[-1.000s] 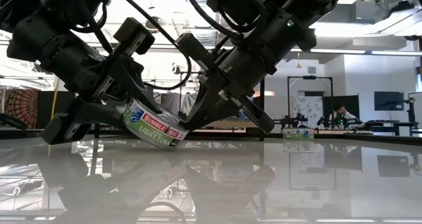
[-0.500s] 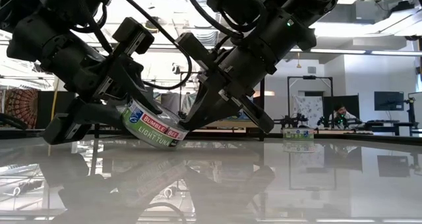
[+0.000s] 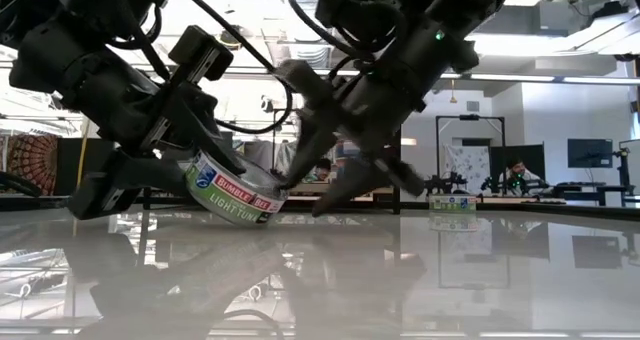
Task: Stack canned seafood by type on shelf
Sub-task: Stack the green tuna can on top of the green tuna can on the shelf
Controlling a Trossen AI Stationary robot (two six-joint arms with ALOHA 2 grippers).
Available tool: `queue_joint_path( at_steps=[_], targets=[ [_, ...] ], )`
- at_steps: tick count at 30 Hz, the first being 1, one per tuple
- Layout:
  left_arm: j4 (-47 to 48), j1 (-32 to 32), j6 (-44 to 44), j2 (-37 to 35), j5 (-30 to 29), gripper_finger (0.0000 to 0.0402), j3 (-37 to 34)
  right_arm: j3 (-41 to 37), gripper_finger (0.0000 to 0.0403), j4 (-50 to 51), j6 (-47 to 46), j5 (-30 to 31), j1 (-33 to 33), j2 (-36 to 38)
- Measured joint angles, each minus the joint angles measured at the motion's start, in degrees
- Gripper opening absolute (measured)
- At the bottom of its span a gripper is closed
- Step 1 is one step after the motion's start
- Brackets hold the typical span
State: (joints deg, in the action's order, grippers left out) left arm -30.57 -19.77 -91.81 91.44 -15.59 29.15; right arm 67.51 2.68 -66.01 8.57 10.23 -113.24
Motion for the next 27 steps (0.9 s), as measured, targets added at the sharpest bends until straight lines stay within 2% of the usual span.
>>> queue_joint_path(
  at_steps=[3,7,10,13,16,19,22,25,27],
  targets=[
    [1.69,0.09,0.78,-1.85,-4.01,0.013,-0.13,-0.02,0.0232,7.55,2.18,-0.36,-0.44,3.54],
    [6.8,0.03,0.51,-6.46,-10.18,0.013,-0.04,0.02,0.024,17.43,5.98,2.0,-0.58,8.65],
    [11.99,-0.19,-0.91,-10.54,-16.52,0.013,-0.09,0.02,0.0239,26.44,6.81,8.5,-0.03,11.4],
    [18.24,-1.43,-4.48,-15.07,-24.75,0.0131,-0.07,-0.86,0.024,34.81,7.88,17.71,2.0,13.91],
    [25.48,-3.5,-11.2,-18.19,-33.36,0.0131,-0.07,-3.85,0.024,40.18,7.75,21.37,3.99,16.75],
    [31.59,-5.43,-20.7,-19.76,-42.18,0.0131,-0.04,-8.57,0.024,41.0,7.71,21.95,4.74,20.03],
    [34.72,-6.01,-29.75,-19.66,-48.27,0.0131,-0.07,-13.92,0.024,40.21,8.25,21.77,4.2,23.61],
    [34.82,-4.75,-35.06,-19.41,-53.72,0.0131,-0.07,-18.9,0.024,37.37,10.13,20.37,3.3,27.56],
    [34.12,-2.61,-35.88,-19.41,-55.03,0.0131,-0.07,-21.47,0.024,34.76,12.66,18.78,2.42,29.86]
  ],
)
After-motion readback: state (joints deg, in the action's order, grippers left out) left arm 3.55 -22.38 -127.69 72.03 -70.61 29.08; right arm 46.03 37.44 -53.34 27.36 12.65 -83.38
